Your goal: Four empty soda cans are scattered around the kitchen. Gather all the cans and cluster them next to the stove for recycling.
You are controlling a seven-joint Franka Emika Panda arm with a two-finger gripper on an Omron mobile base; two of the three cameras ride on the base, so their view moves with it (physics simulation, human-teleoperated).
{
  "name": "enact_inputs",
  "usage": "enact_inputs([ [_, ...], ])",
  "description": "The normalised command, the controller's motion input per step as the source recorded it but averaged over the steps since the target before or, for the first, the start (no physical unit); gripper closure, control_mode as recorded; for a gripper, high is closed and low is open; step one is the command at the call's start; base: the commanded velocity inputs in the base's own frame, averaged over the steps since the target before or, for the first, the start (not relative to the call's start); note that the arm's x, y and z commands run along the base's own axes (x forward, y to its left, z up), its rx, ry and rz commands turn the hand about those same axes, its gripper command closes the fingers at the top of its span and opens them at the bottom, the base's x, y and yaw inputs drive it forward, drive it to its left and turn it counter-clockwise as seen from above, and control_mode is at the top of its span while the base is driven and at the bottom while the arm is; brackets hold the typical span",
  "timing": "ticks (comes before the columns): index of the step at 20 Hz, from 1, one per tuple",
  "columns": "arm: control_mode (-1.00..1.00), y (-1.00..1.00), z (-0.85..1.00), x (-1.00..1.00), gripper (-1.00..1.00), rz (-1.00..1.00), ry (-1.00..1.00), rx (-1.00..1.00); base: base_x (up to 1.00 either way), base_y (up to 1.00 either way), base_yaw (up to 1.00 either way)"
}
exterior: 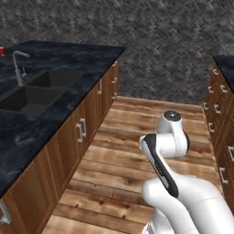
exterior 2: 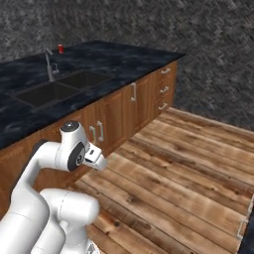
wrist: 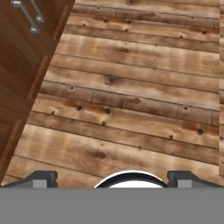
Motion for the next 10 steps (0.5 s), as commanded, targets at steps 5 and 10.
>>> enact_inputs([
  [5, 1.0, 0.0, 0.0, 0.0, -1.0, 0.0, 0.0, 0.0, -0.75, 0.11, 0.06],
  [10, 1.0, 0.0, 0.0, 0.0, -1.0, 0.0, 0.0, 0.0, -0.75, 0.35, -0.03],
])
